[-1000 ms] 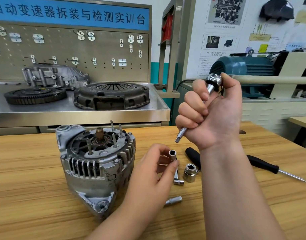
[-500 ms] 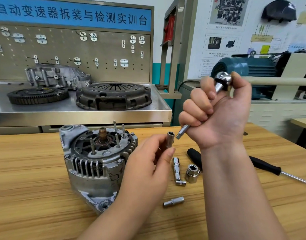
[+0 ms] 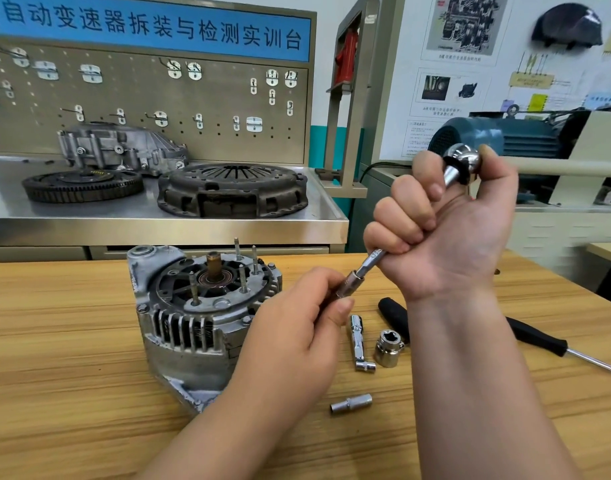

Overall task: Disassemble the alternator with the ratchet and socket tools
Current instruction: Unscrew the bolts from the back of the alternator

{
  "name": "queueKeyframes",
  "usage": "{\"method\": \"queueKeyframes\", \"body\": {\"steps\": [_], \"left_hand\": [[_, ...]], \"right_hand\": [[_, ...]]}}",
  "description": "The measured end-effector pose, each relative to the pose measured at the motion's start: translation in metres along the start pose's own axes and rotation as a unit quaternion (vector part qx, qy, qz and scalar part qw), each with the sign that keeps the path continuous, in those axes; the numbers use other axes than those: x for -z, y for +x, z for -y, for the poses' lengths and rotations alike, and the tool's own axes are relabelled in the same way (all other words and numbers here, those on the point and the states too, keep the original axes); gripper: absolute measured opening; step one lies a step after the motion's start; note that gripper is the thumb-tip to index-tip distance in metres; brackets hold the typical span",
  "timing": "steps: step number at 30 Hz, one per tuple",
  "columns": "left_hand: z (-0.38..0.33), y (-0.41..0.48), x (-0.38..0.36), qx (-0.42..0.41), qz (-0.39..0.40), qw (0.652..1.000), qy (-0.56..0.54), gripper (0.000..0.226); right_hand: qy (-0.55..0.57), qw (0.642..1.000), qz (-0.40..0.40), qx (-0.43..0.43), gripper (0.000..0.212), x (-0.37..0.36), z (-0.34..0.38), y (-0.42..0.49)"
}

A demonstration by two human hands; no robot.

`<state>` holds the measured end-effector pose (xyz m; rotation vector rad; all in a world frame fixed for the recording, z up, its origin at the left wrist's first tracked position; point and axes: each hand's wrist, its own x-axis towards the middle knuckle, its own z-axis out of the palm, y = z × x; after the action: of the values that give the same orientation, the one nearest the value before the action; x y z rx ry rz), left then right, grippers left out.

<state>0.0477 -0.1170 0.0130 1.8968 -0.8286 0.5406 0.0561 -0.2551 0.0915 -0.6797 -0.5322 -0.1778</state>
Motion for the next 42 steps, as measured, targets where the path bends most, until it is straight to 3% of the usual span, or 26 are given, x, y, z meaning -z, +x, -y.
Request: {"method": "queueKeyframes", "body": {"steps": [10,16,19,22,25,32,42], "left_hand": [[-0.003,0.010,0.023,0.044,0.066,0.996,-0.045,0.016],[-0.002,0.021,0.055,0.050,0.149,0.985,0.072,0.008],[0.002,0.026,0.084,0.029,0.087,0.989,0.114,0.013],[0.012,0.028,0.114,0.066,0.004,0.990,0.126,0.016],[0.022,0.026,0.134,0.108,-0.028,0.986,0.124,0.015],[0.028,0.027,0.131,0.105,-0.006,0.988,0.114,0.012],[0.035,0.027,0.117,0.119,0.073,0.989,0.058,0.015]], "right_hand": [[0.012,0.999,0.030,-0.018,0.043,-0.004,-0.013,0.003],[-0.011,0.999,0.025,-0.047,0.043,-0.012,-0.030,0.006],[-0.049,0.996,0.014,-0.070,0.041,-0.025,-0.052,0.010],[-0.092,0.992,0.008,-0.085,0.043,-0.038,-0.068,0.017],[-0.117,0.989,-0.003,-0.089,0.051,-0.047,-0.073,0.025],[-0.173,0.982,-0.005,-0.068,0.050,-0.058,-0.071,0.033],[-0.183,0.975,0.000,-0.127,0.051,-0.061,-0.083,0.036]]}}
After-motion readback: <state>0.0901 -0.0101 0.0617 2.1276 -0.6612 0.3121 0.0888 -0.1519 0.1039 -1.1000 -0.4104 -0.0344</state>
